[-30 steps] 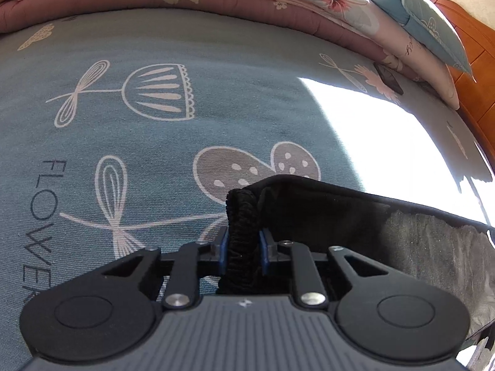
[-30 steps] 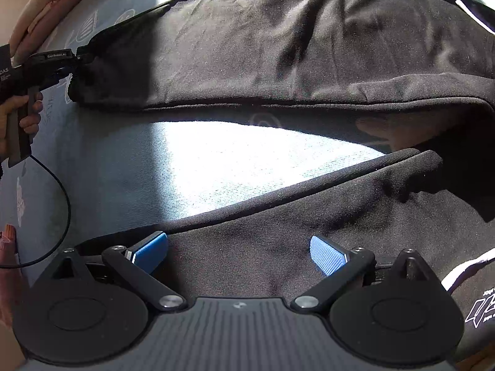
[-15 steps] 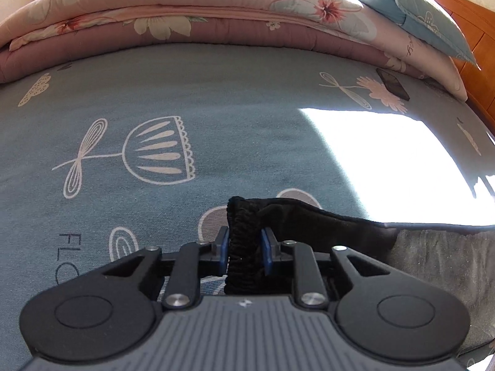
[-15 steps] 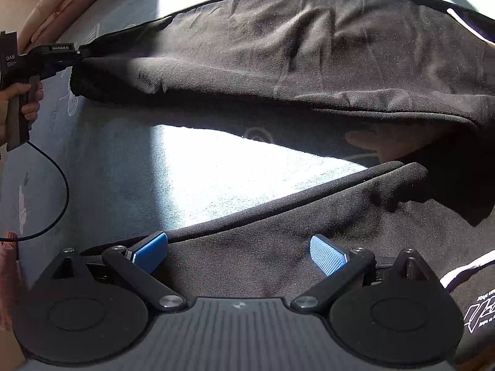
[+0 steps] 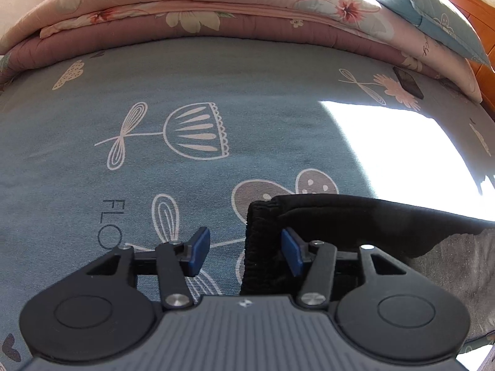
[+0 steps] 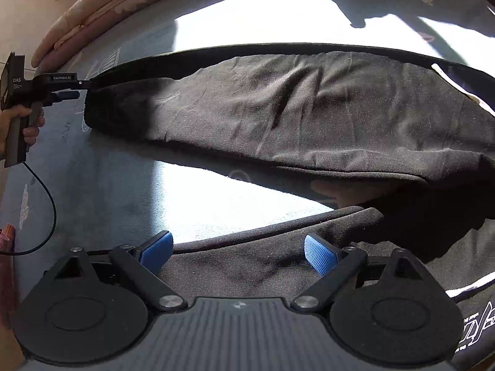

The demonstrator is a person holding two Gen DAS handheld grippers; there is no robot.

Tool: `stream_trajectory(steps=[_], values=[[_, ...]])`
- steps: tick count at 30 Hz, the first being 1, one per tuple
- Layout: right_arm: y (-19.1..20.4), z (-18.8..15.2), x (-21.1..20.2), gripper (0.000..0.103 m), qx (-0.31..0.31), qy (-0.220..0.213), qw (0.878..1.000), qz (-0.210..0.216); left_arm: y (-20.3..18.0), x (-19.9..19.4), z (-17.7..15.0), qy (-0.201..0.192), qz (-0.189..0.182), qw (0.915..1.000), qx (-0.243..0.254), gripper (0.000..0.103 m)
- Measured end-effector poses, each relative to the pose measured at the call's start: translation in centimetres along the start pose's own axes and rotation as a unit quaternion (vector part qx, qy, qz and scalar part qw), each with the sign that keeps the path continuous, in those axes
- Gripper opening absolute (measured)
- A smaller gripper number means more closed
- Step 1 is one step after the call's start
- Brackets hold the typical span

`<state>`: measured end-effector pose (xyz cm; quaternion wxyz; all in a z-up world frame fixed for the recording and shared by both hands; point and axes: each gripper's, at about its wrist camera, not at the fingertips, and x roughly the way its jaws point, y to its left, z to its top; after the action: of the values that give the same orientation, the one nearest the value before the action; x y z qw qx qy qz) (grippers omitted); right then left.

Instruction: Fold clothes

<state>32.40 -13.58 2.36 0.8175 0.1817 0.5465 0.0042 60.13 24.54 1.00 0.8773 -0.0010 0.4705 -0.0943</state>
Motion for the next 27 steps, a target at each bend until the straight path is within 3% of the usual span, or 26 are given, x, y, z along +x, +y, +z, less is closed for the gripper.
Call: stream_trajectory(steps=[3,6,11,16,20,24,27], values=[[-0.5,-0.3,-1.1,0.095,0.005,-0.013,1.0,-0.008,0.2,0.0,0.3,0.005,0.017,0.9995,-0.027,0.055],[-0.5,-0.8,-1.7,0.095,-0.01,-0.016,1.0,-0.015,-0.3,-0.5,0.2,-0.005,0.014,0.9996,-0.022,0.055],[-0.8,-0.7,-2.6,0.091,-0.049,-0.008,0.998,-0.03,-3.6,-1.4,-0.9,-0.017,0.009,0.9968,0.078,0.055],[-1.9,-0.3,-3.5,0.088,-0.077,0.004,0.995,-0.064,-6.8,-2.5,-2.9,-0.043,0.015,0.9802,0.193,0.055],[-3.3,-0.1,-4.2,0.08,-0.086,0.017,0.991,-0.102,-9.0,-4.1,-5.1,-0.054,0.002,0.9687,0.242,0.056],[-5.7,0.4,-4.4,0.063,-0.077,0.024,0.987,-0.136,-11.9,-5.7,-7.4,-0.05,-0.013,0.9603,0.274,0.056],[-7.9,0.9,-3.9,0.062,-0.06,0.025,0.988,-0.138,-14.9,-7.0,-9.0,-0.017,-0.048,0.9629,0.265,0.056]])
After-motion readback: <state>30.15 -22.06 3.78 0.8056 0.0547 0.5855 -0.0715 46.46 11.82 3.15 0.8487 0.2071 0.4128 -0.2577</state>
